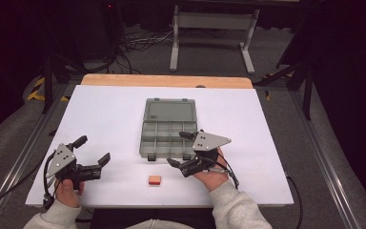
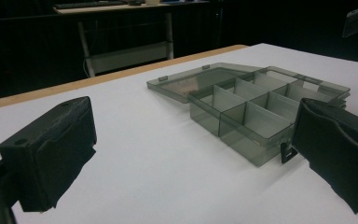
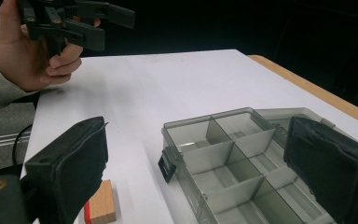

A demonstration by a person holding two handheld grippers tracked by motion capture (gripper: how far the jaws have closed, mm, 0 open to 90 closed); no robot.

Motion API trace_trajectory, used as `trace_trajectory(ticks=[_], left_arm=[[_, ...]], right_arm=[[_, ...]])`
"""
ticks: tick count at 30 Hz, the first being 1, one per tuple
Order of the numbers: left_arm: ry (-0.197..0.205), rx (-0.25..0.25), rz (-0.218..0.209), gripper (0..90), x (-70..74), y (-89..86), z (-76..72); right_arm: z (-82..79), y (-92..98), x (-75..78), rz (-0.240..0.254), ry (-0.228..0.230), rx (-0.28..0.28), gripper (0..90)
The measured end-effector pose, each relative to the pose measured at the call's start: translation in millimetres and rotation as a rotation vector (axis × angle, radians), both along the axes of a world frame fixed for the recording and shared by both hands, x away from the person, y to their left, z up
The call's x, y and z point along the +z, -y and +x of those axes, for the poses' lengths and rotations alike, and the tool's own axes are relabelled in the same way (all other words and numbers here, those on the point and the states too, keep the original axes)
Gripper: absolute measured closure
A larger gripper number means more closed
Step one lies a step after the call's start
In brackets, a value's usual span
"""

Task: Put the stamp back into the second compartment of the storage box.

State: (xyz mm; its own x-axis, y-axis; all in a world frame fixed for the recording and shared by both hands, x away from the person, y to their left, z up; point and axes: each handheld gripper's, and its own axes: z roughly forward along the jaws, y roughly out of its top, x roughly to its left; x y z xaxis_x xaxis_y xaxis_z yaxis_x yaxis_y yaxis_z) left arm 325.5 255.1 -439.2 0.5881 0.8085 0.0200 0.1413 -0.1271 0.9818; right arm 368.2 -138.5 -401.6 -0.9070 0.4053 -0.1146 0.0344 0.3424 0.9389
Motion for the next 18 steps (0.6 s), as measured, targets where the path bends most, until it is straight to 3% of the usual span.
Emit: trace_trajectory(ticks=[18], left_arm=[[-0.005, -0.012, 0.007, 0.9, 1.0, -0.5, 0.1]], right_arm=[[3.2, -20.7, 0.4, -0.026, -0.02, 0.055, 8.0]])
